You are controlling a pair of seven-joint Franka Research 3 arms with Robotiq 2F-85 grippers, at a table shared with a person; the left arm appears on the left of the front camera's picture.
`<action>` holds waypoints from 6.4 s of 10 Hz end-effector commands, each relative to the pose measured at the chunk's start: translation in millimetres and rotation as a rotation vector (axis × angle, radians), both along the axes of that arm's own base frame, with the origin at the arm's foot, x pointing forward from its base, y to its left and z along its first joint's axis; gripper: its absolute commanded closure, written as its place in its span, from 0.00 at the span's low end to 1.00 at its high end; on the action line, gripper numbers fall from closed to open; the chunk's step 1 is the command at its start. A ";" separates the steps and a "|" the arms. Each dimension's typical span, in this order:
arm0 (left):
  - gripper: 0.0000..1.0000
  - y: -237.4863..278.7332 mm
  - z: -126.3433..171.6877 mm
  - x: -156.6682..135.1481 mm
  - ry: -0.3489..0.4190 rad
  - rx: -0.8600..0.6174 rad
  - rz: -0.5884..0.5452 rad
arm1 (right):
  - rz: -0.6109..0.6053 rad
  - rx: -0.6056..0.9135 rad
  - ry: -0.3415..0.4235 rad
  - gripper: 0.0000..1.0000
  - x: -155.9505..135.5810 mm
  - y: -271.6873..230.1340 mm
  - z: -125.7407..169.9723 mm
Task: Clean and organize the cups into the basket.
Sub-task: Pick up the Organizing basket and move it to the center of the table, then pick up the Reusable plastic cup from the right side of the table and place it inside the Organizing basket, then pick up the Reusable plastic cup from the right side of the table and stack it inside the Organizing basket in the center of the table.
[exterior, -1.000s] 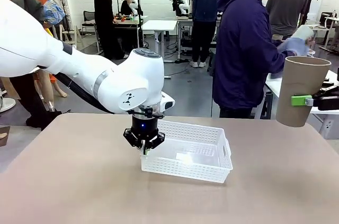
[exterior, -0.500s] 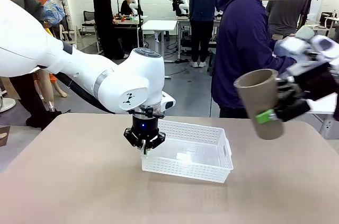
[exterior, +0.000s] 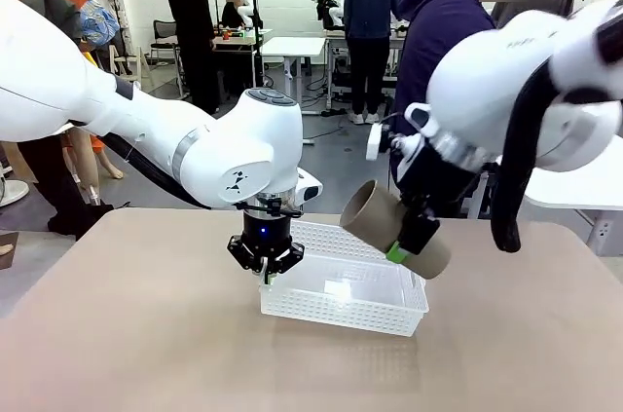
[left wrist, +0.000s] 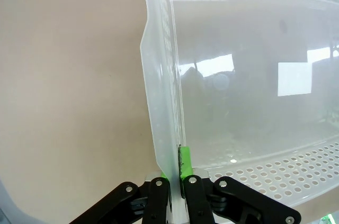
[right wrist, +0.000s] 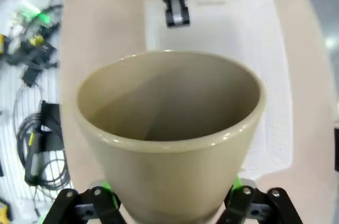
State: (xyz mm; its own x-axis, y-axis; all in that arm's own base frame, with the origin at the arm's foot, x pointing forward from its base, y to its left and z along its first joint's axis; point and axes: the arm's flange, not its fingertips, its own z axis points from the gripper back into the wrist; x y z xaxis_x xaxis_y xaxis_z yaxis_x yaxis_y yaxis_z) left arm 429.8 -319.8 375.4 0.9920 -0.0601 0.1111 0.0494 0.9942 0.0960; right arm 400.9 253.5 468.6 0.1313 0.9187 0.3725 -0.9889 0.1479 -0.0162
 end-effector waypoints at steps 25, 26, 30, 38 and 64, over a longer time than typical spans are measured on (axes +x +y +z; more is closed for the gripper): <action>1.00 -0.5 0.2 -0.8 -0.003 -0.001 -0.003 | 0.110 -0.084 0.161 0.00 72.4 45.9 -110.6; 1.00 -0.5 0.2 -0.8 -0.003 -0.001 -0.003 | 0.109 -0.075 0.151 0.00 68.7 42.0 -105.8; 1.00 -0.5 0.2 -0.8 -0.003 -0.001 -0.003 | -0.043 0.124 0.058 0.00 20.1 -95.3 -51.5; 1.00 -0.5 0.2 -0.8 -0.003 -0.001 -0.003 | -0.097 0.842 -0.006 0.00 -47.6 -372.6 -45.4; 1.00 -0.5 0.2 -0.8 -0.003 -0.001 -0.003 | -0.003 0.811 -0.127 0.00 -29.4 -441.6 -145.4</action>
State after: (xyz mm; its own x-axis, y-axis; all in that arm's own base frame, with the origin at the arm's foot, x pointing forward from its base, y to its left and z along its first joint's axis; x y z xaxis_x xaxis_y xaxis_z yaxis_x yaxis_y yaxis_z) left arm 429.7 -320.0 375.4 0.9920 -0.0603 0.1111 0.0497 0.9941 0.0959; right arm 363.8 -192.4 326.1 0.0743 0.3505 0.9336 -0.9876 0.1559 0.0201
